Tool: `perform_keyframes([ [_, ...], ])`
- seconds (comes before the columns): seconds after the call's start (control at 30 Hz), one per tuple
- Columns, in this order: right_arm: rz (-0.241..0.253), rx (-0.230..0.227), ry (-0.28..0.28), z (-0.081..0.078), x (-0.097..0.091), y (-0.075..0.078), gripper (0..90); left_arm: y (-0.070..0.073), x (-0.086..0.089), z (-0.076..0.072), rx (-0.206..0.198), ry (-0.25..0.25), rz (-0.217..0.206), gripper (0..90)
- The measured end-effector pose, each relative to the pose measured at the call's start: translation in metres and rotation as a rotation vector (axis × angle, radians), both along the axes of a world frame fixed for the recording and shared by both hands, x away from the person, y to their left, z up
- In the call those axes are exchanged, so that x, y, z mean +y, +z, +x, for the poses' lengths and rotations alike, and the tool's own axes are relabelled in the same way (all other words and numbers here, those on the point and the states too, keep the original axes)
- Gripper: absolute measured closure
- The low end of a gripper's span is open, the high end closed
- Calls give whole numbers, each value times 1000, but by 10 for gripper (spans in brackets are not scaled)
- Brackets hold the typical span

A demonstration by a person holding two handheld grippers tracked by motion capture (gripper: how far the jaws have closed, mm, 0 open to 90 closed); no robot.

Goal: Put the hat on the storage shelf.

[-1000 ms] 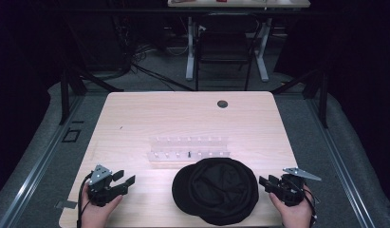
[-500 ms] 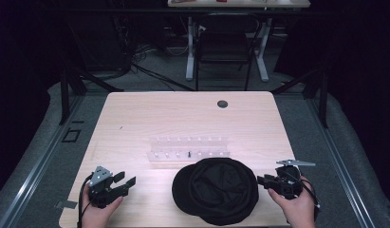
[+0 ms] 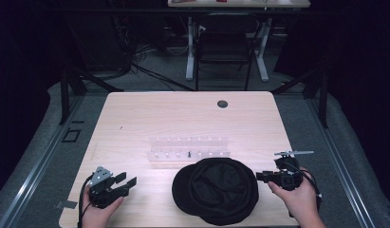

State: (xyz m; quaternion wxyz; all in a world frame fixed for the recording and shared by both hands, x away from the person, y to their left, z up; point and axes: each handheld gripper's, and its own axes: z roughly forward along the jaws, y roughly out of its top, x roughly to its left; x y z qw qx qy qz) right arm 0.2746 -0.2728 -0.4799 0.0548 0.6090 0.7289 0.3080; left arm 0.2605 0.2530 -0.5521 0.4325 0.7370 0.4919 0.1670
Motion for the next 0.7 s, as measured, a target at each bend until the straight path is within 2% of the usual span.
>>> perform_keyframes([
  [0.23,3,33,17,7,3,1,670,-1,-1,0,6,6,2,518],
  [0.57,-6,145,13,22,2,-7,658,-1,0,0,11,8,9,516],
  [0.67,-22,158,6,24,4,-10,655,-1,-1,0,8,8,11,514],
  [0.7,-28,173,22,26,3,-10,655,-1,-1,0,7,8,11,513],
])
